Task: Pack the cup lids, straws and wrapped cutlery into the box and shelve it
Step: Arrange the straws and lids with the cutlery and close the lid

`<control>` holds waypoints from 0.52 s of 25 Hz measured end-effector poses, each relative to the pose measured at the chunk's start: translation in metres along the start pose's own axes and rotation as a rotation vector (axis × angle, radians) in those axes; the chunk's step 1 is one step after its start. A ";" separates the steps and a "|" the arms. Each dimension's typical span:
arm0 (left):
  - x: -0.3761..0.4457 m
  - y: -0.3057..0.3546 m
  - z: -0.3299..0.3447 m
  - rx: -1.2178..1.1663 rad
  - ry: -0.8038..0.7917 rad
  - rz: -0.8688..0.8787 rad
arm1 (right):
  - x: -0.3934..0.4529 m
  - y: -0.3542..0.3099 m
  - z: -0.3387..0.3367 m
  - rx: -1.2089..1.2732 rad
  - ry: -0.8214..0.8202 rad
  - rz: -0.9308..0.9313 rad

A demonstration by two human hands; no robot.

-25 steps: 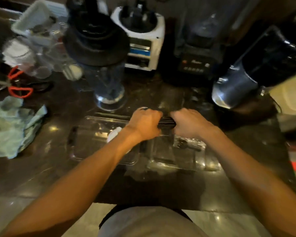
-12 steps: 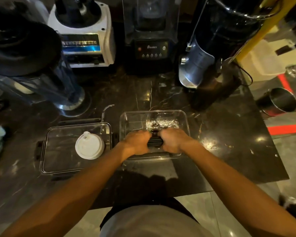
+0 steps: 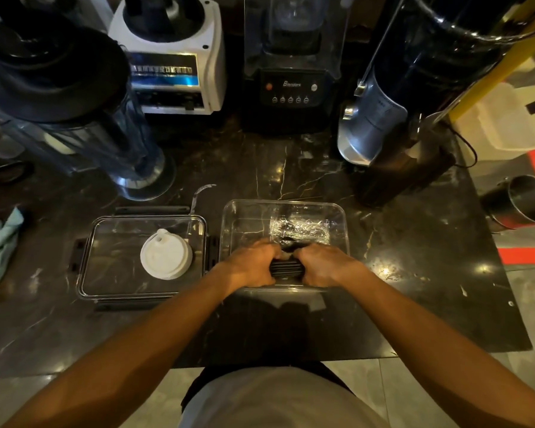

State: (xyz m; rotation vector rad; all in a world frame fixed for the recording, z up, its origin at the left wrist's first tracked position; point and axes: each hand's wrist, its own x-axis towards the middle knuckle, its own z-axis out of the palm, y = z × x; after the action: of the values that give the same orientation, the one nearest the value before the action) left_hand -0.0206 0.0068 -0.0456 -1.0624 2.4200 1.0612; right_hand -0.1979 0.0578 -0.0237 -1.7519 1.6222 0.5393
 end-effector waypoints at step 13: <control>-0.004 -0.011 -0.004 0.110 0.020 -0.141 | -0.017 0.000 -0.013 -0.141 0.128 0.022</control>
State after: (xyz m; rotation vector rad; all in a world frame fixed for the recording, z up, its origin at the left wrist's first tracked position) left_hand -0.0099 0.0011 -0.0468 -1.1911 2.3494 0.8651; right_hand -0.2021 0.0605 -0.0033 -1.9079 1.7299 0.5749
